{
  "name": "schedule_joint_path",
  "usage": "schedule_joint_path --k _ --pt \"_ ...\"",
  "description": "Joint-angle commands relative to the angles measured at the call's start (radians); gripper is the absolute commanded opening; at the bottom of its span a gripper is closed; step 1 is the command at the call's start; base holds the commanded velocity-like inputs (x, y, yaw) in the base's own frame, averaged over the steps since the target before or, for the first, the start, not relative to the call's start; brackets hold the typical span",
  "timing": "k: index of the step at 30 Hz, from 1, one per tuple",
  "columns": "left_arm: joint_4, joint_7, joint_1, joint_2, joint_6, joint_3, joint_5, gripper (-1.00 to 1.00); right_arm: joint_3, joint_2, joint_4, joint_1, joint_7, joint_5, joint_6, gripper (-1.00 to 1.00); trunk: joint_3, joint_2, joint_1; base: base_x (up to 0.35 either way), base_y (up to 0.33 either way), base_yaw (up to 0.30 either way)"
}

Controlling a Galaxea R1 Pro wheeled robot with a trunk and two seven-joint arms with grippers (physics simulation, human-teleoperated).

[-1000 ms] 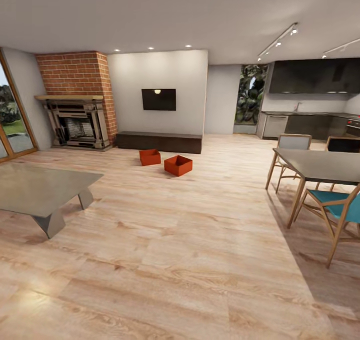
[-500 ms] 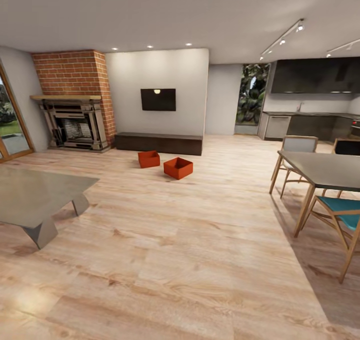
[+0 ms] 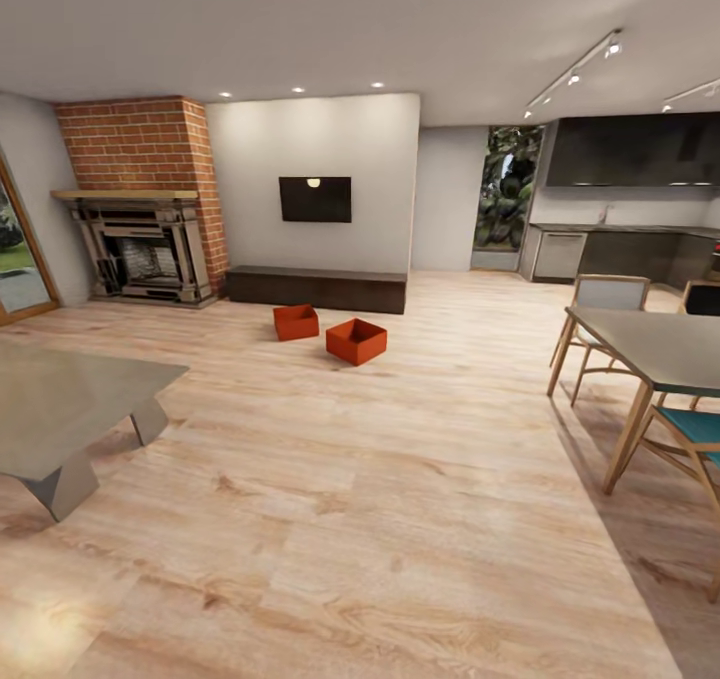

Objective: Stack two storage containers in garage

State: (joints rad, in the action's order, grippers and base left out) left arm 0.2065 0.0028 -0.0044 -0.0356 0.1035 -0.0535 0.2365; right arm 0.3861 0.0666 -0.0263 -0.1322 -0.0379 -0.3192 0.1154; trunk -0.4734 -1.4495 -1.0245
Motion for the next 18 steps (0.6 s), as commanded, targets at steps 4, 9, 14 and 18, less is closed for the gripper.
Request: schedule_joint_path --k 4,9,14,18 --pt "0.002 0.0 0.0 0.0 0.007 -0.006 0.004 1.0 0.007 -0.004 -0.003 -0.001 -0.004 -0.01 0.006 1.0 -0.001 0.0 -0.001 0.322 0.0 0.0" --pt "0.002 0.0 0.001 0.0 0.007 -0.005 0.004 1.0 0.006 -0.006 -0.003 -0.001 -0.004 -0.016 0.006 1.0 -0.001 0.0 -0.001 0.322 0.0 0.0" --pt "0.002 0.0 0.001 0.0 0.007 -0.005 0.004 1.0 0.005 -0.007 -0.002 -0.001 -0.004 -0.017 0.007 1.0 -0.001 0.0 -0.001 0.322 0.0 0.02" --pt "0.001 0.0 0.0 0.0 0.007 -0.005 0.004 1.0 0.005 -0.007 -0.001 -0.001 -0.004 -0.017 0.008 1.0 -0.001 0.0 -0.001 0.322 0.0 0.162"
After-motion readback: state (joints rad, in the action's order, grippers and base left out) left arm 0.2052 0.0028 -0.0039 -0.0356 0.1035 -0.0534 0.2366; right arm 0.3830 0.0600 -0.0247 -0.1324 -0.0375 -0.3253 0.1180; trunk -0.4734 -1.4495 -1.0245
